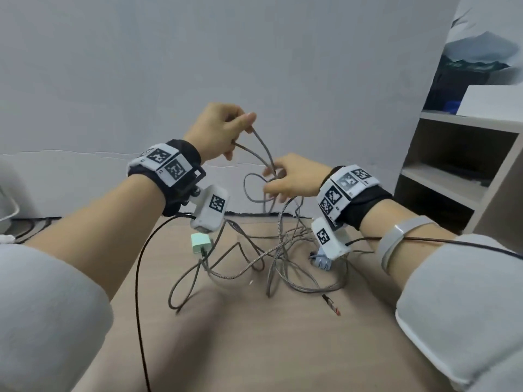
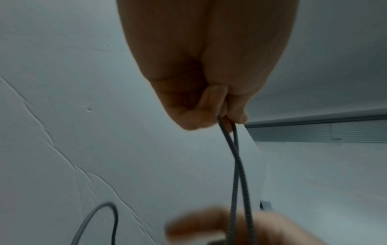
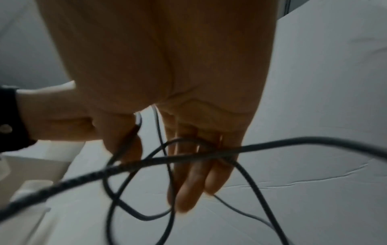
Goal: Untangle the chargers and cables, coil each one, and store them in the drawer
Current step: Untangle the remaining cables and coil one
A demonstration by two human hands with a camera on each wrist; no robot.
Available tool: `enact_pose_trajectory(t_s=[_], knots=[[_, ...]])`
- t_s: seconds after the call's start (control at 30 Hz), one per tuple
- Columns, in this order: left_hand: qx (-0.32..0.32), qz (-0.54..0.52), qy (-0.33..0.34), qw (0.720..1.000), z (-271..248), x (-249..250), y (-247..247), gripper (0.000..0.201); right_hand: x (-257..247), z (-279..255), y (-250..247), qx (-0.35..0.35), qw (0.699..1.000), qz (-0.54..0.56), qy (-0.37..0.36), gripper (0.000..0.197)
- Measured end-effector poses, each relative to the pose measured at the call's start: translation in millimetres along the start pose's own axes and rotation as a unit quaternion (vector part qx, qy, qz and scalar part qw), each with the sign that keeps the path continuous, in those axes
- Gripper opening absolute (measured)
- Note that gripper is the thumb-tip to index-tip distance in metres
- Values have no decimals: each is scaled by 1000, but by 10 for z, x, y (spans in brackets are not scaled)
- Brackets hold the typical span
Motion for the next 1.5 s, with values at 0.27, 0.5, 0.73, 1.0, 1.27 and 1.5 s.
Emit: enact_pose_trajectory(t_s=[0.27,0.5,0.73,1.0,1.27,1.5], knots=[[237,-140,-214,937,151,-489,-356,34,342,-234,-297,151,986,66,-22,32],[26,-131,-237,962,28,-561,-270,31,815,-210,-554,408,896,86,151,38],[-5,-443,-124,888,-8,-549,-357,25,986,-270,-601,407,893,40,189,34],[-35,44,-169,984,-115,-861,-306,34,1214,-501,-756,385,890,-7,242,29],[-65,240,-96,964,-88,-768,-71,40,1199,-436,-677,408,873,-26,268,23],[-128,190,29,973,71,-198,368,23,278,-276,-419,147,978,-118,88,100]])
Point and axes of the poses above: each hand's wrist, its own z-axis towards the middle knuckle, its own y-axis out of the palm, x = y × z, the point moved 1 cm from there along z, towards the middle knuckle, and after that the axes turned 1 degree about -y, right-handed, at the moved point
